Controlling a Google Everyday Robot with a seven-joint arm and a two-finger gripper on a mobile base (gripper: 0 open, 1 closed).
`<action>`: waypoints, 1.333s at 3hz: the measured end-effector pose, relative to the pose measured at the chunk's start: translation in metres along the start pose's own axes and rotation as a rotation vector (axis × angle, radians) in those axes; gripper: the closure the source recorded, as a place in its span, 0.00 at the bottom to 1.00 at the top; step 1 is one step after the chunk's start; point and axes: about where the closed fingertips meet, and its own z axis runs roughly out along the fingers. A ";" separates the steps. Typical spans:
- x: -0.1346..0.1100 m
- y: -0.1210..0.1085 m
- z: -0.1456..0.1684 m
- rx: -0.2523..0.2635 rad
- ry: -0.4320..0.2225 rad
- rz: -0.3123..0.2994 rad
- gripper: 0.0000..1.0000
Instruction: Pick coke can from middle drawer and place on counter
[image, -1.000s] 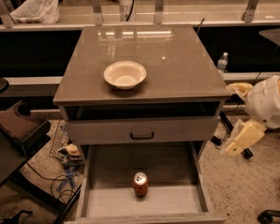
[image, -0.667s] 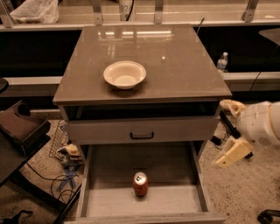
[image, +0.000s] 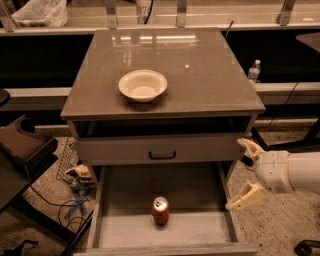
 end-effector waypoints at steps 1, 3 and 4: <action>0.000 0.000 0.000 0.000 0.000 0.000 0.00; 0.020 0.022 0.065 -0.056 -0.110 0.036 0.00; 0.029 0.041 0.109 -0.106 -0.162 0.022 0.00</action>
Offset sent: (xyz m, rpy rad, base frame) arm 0.0071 0.0252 -0.0588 0.1534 0.0248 0.0177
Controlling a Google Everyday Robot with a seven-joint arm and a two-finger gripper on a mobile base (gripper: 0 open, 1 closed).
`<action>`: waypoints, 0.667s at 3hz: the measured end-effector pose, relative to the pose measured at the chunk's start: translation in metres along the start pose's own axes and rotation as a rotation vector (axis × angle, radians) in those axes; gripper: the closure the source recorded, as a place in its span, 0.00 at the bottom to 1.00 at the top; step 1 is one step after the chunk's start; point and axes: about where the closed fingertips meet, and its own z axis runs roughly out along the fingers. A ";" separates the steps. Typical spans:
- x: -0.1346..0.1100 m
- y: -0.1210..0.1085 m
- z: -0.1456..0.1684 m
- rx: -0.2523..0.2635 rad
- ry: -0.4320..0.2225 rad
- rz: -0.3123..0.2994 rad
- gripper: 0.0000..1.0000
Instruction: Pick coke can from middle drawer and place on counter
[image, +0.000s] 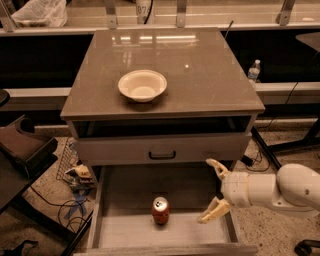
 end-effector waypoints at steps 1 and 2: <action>0.014 0.013 0.040 -0.041 -0.041 0.003 0.00; 0.027 0.020 0.076 -0.069 -0.092 0.036 0.00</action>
Offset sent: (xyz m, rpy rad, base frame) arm 0.0109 0.0776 -0.1079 0.1800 0.0821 0.0671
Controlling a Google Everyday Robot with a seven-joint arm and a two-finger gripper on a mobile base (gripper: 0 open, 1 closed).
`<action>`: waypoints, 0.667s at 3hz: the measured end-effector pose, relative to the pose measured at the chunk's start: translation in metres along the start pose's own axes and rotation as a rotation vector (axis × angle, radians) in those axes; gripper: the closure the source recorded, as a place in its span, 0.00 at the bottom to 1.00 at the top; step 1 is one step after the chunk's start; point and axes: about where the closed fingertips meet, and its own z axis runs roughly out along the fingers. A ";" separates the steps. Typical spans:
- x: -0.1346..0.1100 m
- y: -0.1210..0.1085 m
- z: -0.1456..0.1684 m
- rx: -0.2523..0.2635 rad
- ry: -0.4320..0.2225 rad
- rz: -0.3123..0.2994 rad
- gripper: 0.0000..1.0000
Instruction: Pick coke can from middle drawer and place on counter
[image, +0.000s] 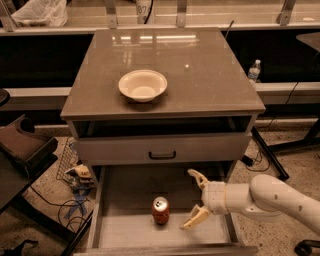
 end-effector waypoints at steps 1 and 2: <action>0.019 0.000 0.036 -0.026 -0.048 0.037 0.00; 0.039 0.001 0.068 -0.056 -0.079 0.075 0.00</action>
Offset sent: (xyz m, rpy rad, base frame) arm 0.0258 0.0570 -0.1019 0.1379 0.1161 0.0337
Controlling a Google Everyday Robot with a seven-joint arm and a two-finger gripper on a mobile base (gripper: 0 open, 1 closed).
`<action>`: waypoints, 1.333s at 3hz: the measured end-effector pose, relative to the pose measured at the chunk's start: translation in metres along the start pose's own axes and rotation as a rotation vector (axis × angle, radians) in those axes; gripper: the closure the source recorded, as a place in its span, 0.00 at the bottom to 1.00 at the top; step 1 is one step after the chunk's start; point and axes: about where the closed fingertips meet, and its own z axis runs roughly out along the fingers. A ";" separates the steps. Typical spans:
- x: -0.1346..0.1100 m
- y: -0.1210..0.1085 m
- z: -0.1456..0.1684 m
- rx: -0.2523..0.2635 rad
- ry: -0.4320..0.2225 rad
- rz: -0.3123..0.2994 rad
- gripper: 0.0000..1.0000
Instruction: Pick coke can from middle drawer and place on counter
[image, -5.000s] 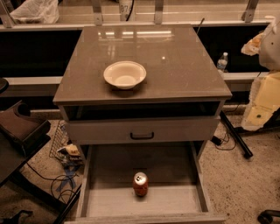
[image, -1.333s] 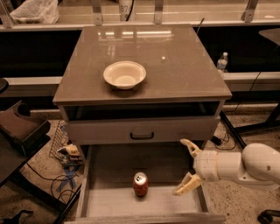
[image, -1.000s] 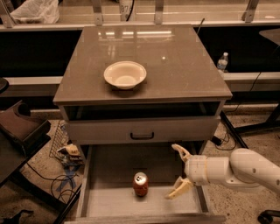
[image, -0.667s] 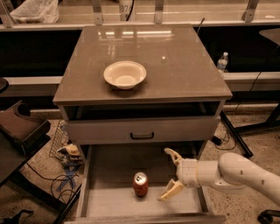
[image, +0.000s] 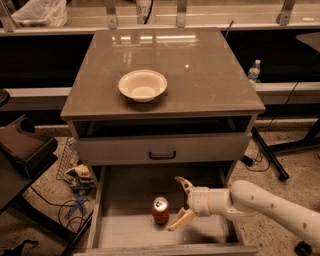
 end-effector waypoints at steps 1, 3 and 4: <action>0.010 0.000 0.023 -0.023 -0.025 0.019 0.00; 0.016 0.000 0.066 -0.048 -0.043 0.011 0.00; 0.022 -0.002 0.080 -0.047 -0.042 0.011 0.15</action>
Offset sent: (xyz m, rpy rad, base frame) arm 0.0154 0.0535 -0.0431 0.0585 0.0279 0.0457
